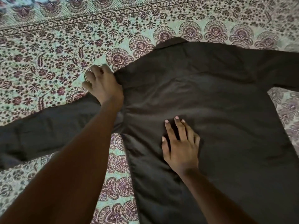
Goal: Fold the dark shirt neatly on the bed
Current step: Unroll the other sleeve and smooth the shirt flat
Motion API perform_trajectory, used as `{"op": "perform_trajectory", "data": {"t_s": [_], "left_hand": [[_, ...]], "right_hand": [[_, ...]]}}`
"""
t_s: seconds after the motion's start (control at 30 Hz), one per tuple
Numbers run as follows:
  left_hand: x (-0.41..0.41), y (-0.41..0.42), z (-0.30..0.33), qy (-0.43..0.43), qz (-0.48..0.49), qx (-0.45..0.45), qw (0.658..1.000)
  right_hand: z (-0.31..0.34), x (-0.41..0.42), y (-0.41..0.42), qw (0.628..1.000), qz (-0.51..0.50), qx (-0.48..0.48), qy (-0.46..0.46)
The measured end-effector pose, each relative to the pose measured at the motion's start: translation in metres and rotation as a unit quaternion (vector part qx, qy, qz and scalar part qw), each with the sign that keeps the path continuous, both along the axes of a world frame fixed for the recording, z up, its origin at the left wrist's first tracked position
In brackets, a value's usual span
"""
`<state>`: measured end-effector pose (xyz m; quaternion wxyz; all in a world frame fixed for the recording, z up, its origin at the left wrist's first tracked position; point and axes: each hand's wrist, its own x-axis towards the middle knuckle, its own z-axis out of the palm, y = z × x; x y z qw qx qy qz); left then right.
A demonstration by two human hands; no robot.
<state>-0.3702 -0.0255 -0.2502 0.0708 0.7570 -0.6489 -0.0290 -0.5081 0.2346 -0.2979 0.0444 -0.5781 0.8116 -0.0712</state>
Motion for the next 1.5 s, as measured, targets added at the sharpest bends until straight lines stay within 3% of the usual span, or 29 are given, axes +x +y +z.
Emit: {"op": "perform_trajectory", "data": {"t_s": [0.1, 0.17, 0.23, 0.4, 0.63, 0.7, 0.87, 1.17, 1.4, 1.5], "left_hand": [[-0.023, 0.030, -0.004, 0.043, -0.160, -0.062, 0.984], [-0.037, 0.056, -0.017, 0.056, -0.323, -0.047, 0.944], [-0.041, 0.085, -0.032, 0.015, -0.383, 0.004, 0.923], [-0.006, 0.105, -0.053, 0.000, -0.254, 0.046, 0.966], [0.080, 0.065, -0.053, 0.018, -0.092, 0.085, 0.992], [0.083, 0.066, -0.046, 0.018, -0.105, 0.075, 0.991], [0.099, 0.087, -0.045, -0.023, -0.287, 0.065, 0.955], [0.195, 0.053, -0.048, -0.045, -0.183, 0.071, 0.980], [0.273, 0.084, -0.036, -0.009, -0.121, 0.083, 0.989], [0.317, 0.098, -0.040, -0.009, -0.095, 0.087, 0.992]], "right_hand": [[-0.003, -0.001, 0.000, 1.000, 0.004, -0.016, 0.002], [-0.003, -0.001, 0.000, 1.000, 0.004, -0.019, 0.004], [-0.002, -0.001, -0.001, 1.000, 0.004, -0.017, 0.006], [0.000, 0.000, -0.001, 1.000, 0.003, -0.002, 0.009], [0.002, 0.000, -0.002, 1.000, 0.001, 0.020, 0.007], [0.002, 0.001, -0.004, 1.000, -0.003, 0.026, -0.001], [0.007, 0.003, -0.004, 0.999, -0.003, 0.046, -0.001], [-0.004, 0.088, -0.081, 0.999, -0.023, 0.046, -0.004], [0.000, 0.145, -0.148, 0.976, 0.211, 0.046, -0.015], [-0.003, 0.151, -0.150, 0.994, 0.097, 0.045, -0.023]]}}
